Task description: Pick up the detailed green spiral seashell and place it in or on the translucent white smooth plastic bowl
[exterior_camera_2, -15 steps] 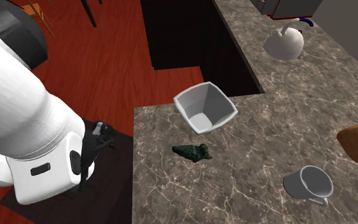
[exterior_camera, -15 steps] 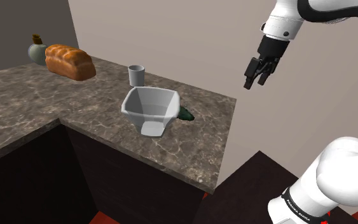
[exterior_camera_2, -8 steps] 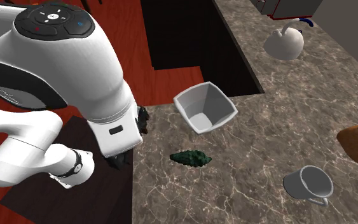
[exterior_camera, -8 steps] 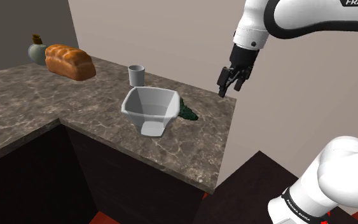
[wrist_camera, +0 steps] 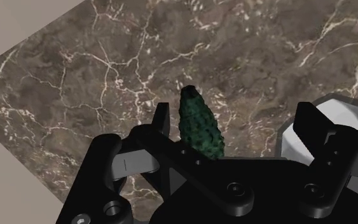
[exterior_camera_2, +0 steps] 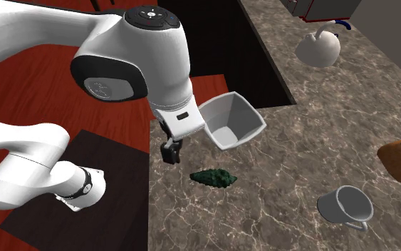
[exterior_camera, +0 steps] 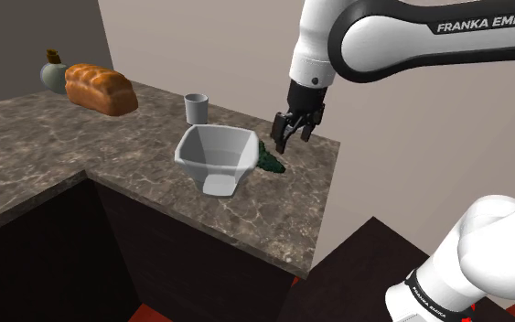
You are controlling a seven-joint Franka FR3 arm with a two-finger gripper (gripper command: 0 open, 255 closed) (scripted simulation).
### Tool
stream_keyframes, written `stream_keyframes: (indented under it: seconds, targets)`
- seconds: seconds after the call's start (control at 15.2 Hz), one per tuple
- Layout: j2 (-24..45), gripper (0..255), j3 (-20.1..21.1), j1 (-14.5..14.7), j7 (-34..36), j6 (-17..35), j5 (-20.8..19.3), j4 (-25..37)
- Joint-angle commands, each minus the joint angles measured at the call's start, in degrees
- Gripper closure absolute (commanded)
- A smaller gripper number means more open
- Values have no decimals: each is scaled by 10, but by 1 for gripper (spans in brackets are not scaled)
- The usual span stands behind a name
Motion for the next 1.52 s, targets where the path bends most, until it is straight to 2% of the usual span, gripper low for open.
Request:
stream_keyframes:
  seconds: [0.0, 0.4, 0.92, 0.99, 1.45]
  targets:
    - [8, 0, 5, 1, 5, 17, -2, -8]
    - [16, 0, 8, 1, 6, 61, -3, -44]
    - [16, 0, 8, 1, 6, 61, -3, -44]
    - [16, 255, 8, 1, 6, 61, -3, -44]
    - [16, 255, 8, 1, 6, 61, -3, -44]
